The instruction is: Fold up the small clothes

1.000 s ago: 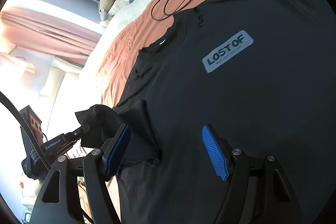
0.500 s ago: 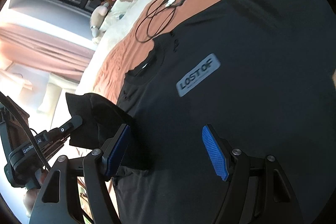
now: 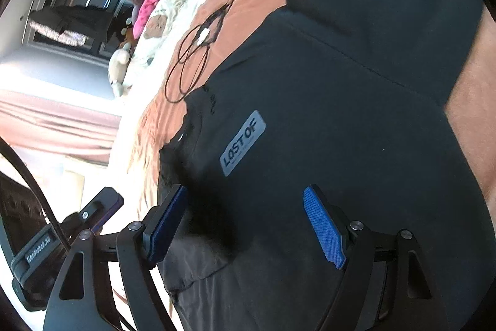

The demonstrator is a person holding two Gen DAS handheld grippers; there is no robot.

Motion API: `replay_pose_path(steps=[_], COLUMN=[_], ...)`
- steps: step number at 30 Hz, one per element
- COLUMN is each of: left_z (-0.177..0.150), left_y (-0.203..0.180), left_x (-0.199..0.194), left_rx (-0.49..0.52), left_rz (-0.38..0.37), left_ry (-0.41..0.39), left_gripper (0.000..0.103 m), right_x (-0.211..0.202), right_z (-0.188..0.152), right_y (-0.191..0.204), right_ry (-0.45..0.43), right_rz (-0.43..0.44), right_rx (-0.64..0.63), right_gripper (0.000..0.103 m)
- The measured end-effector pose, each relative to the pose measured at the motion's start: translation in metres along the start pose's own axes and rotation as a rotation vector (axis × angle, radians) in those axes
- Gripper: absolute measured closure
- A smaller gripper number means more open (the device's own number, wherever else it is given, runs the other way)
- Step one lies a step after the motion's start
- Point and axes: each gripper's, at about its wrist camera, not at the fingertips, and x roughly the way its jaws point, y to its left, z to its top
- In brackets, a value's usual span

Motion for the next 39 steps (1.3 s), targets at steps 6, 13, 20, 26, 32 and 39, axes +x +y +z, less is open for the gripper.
replay_pose_path(steps=[6, 13, 20, 26, 32, 39], left_z=[-0.009, -0.038, -0.072, -0.104, -0.122, -0.135], left_y=[0.056, 0.151, 0.232, 0.281, 0.305, 0.322], left_x=[-0.025, -0.059, -0.089, -0.089, -0.075, -0.065], left_rx=[-0.054, -0.183, -0.285, -0.356, -0.384, -0.404], left_rz=[0.089, 0.197, 0.272, 0.307, 0.306, 0.281], left_ry=[-0.017, -0.018, -0.026, 0.009, 0.039, 0.052], left_gripper=[0.074, 0.074, 0.074, 0.074, 0.074, 0.074], right_x=[0.004, 0.022, 0.032, 0.045, 0.055, 0.071], right_z=[-0.009, -0.005, 0.007, 0.007, 0.011, 0.013], right_y=[0.008, 0.009, 0.005, 0.013, 0.015, 0.015], right_ry=[-0.003, 0.043, 0.062, 0.081, 0.118, 0.153], right_rz=[-0.015, -0.001, -0.023, -0.044, -0.021, -0.034], right_rx=[-0.046, -0.105, -0.131, -0.195, -0.225, -0.26], right_gripper=[0.026, 0.03, 0.036, 0.042, 0.043, 0.056])
